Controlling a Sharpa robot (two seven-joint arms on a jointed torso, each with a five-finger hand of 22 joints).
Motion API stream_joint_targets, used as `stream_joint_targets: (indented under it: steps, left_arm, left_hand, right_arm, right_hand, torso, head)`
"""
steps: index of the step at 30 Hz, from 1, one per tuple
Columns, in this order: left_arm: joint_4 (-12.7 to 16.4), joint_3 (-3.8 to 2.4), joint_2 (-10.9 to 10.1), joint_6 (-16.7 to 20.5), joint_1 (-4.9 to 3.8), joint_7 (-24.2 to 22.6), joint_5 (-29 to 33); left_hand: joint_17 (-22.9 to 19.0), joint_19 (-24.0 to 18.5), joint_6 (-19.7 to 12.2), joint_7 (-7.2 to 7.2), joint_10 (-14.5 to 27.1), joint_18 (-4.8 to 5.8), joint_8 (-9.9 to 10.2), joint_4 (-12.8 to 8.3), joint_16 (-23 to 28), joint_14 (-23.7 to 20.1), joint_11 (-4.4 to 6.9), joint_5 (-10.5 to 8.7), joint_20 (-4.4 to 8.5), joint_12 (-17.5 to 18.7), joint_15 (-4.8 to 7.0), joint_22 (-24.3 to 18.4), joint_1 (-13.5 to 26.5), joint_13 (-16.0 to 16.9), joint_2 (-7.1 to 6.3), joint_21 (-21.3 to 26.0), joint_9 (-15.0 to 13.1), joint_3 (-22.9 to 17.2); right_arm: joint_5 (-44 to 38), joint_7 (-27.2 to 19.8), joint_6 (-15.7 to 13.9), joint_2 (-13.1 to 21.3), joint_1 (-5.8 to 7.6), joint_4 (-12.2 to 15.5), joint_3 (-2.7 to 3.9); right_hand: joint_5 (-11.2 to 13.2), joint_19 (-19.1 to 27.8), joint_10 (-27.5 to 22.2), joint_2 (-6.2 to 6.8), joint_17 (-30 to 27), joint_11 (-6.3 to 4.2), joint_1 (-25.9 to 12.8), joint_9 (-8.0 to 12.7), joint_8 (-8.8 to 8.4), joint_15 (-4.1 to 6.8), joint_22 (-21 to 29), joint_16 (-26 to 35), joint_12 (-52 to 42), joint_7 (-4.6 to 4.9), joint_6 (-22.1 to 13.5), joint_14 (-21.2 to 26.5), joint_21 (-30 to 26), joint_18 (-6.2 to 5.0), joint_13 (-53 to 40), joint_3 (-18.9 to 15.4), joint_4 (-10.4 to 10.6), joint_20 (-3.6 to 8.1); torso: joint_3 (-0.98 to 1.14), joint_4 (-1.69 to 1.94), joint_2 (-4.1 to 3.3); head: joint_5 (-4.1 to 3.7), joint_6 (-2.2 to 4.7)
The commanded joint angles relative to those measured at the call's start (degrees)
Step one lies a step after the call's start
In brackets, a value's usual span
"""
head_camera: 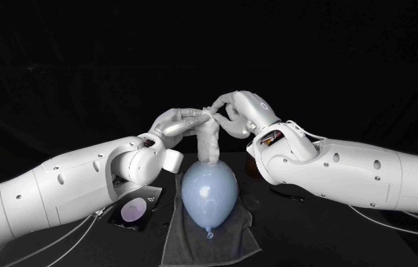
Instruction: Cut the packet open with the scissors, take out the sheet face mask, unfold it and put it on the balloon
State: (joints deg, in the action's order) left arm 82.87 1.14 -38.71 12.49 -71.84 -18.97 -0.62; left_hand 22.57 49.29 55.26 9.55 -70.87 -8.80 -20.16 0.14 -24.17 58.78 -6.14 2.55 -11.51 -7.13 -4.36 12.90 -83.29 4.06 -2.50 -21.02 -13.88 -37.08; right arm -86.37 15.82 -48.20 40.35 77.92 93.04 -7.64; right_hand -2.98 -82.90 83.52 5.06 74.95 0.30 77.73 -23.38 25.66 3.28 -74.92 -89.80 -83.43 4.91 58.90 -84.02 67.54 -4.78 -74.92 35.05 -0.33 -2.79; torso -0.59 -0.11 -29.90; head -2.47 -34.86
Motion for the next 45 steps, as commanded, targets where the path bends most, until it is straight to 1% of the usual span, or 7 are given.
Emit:
stream_joint_targets:
  steps: [1, 9, 17, 19, 21, 24, 45]
  left_arm:
    - [0.3, -0.27, 0.1, -1.6, -0.28, -1.6, -0.3]
    - [-0.1, -0.27, -0.1, -1.2, -0.28, -1.6, -0.2]
    - [-0.2, -0.26, -0.2, -1.1, -0.28, -1.6, 0.0]
    - [-0.2, -0.26, -0.2, -1.1, -0.28, -1.6, 0.0]
    - [-0.2, -0.26, -0.2, -1.1, -0.28, -1.6, 0.0]
    - [-0.2, -0.26, -0.2, -1.2, -0.28, -1.6, 0.0]
    - [-0.2, -0.26, 0.1, -1.0, -0.27, -1.3, 0.3]
  left_hand:
    - [-0.1, -0.3, 0.3, -0.17, -0.2, -0.25, -0.2, -0.5, 0.3, -0.5, -0.02, 0.19, -0.13, 0.1, 0.06, 0.1, -0.2, 0.0, 0.58, -0.3, -0.1, 0.0]
    - [-0.1, -0.4, 0.3, -0.14, -0.2, -0.22, -0.2, -0.4, 0.3, -0.5, -0.04, 0.19, -0.16, 0.1, 0.04, 0.1, -0.1, 0.0, 0.66, -0.4, -0.1, 0.0]
    - [-0.2, -0.7, 0.3, -0.12, -0.2, -0.18, -0.1, -0.5, 0.4, -0.5, -0.07, 0.20, -0.22, 0.1, 0.01, 0.1, -0.1, -0.1, 0.72, -0.3, -0.1, -0.1]
    - [-0.2, -0.8, 0.3, -0.11, -0.1, -0.17, -0.1, -0.5, 0.4, -0.5, -0.08, 0.20, -0.23, 0.1, 0.00, 0.1, -0.1, -0.1, 0.73, -0.4, -0.1, -0.2]
    - [-0.2, -1.0, 0.3, -0.07, -0.1, -0.16, 0.0, -0.5, 0.5, -0.7, -0.11, 0.20, -0.27, 0.2, -0.06, 0.2, 0.0, -0.1, 0.74, -0.4, 0.0, -0.3]
    - [-0.3, -1.2, 0.3, -0.02, -0.1, -0.15, 0.0, -0.5, 0.7, -0.8, -0.14, 0.20, -0.32, 0.2, -0.11, 0.2, 0.0, -0.1, 0.77, -0.4, 0.0, -0.4]
    - [-1.3, -3.5, 0.2, 0.66, 0.9, -0.12, 0.3, -0.8, 2.9, -1.9, -0.81, 0.20, -1.18, 1.5, -0.85, -0.1, 0.8, -0.3, 0.68, 0.2, 0.0, -1.7]
  right_arm:
    - [0.1, -0.3, -0.7, 0.3, -0.26, 0.3, -0.17]
    - [3.7, -2.0, -3.7, 1.5, -0.29, 1.0, -0.15]
    - [8.3, -3.6, -4.3, 2.9, -0.29, 2.0, -0.13]
    - [9.1, -4.1, -4.0, 3.0, -0.30, 2.1, -0.13]
    - [9.6, -4.3, -3.3, 3.0, -0.30, 2.2, -0.13]
    - [9.5, -4.0, -2.3, 2.6, -0.30, 2.0, -0.13]
    - [2.8, -0.5, 0.3, 0.5, -0.34, 1.4, -0.14]
  right_hand:
    - [0.2, -0.4, 3.4, 0.05, 15.1, -0.11, -0.7, -0.3, 0.43, 0.09, -9.8, -0.2, -0.5, -0.27, -0.1, -6.0, 0.6, 0.79, -10.5, 0.6, -0.1, 0.00]
    - [0.2, -0.5, 3.7, 0.23, 15.1, -0.18, -1.3, -0.4, 0.85, 0.15, -9.9, -0.2, -1.1, -0.36, -0.1, -6.0, 1.1, 0.87, -11.0, 1.1, -0.3, 0.07]
    - [0.2, 0.1, 2.2, 0.31, 15.1, -0.06, -2.7, -0.6, 0.82, 0.07, -9.5, -0.2, 1.8, -0.21, -1.1, -6.0, -0.6, 0.57, -8.9, 1.2, 0.2, 0.05]
    - [0.3, 0.5, 1.5, 1.06, 15.1, 0.71, -4.9, 0.1, -1.14, -0.49, -9.2, -0.2, 3.1, 0.81, -4.7, -6.0, -1.6, 0.47, -8.0, 0.2, 1.5, -0.19]
    - [0.2, 0.8, 0.7, 4.18, 15.1, 2.07, -9.4, 1.1, -3.63, -1.56, -9.0, -0.2, 4.5, 2.34, -7.7, -6.0, -2.5, 0.45, -7.1, -3.2, 4.0, -0.75]
    - [0.2, 1.2, -0.3, 6.52, 15.1, 2.74, -12.1, 1.9, -5.35, -2.30, -8.8, -0.2, 6.0, 2.91, -8.6, -6.0, -3.4, 0.36, -6.1, -7.0, 6.2, -1.47]
    - [0.2, 1.2, -0.1, 6.32, 15.1, 2.24, -10.1, 2.3, -6.25, -1.97, -8.8, -0.2, 5.6, 2.24, -5.5, -6.0, -3.1, 0.13, -6.5, -11.5, 8.9, -1.86]
  torso:
    - [0.00, 0.02, -0.03]
    - [0.00, 0.01, -0.04]
    - [-0.04, -0.01, -0.02]
    - [-0.02, -0.03, 0.00]
    - [-0.02, -0.02, -0.01]
    - [-0.01, 0.03, -0.02]
    - [-0.03, 0.02, -0.04]
  head:
    - [-0.02, -0.03]
    - [-0.01, 0.01]
    - [0.00, -0.01]
    - [0.02, 0.01]
    - [0.01, 0.09]
    - [-0.05, 0.10]
    - [0.09, 0.00]
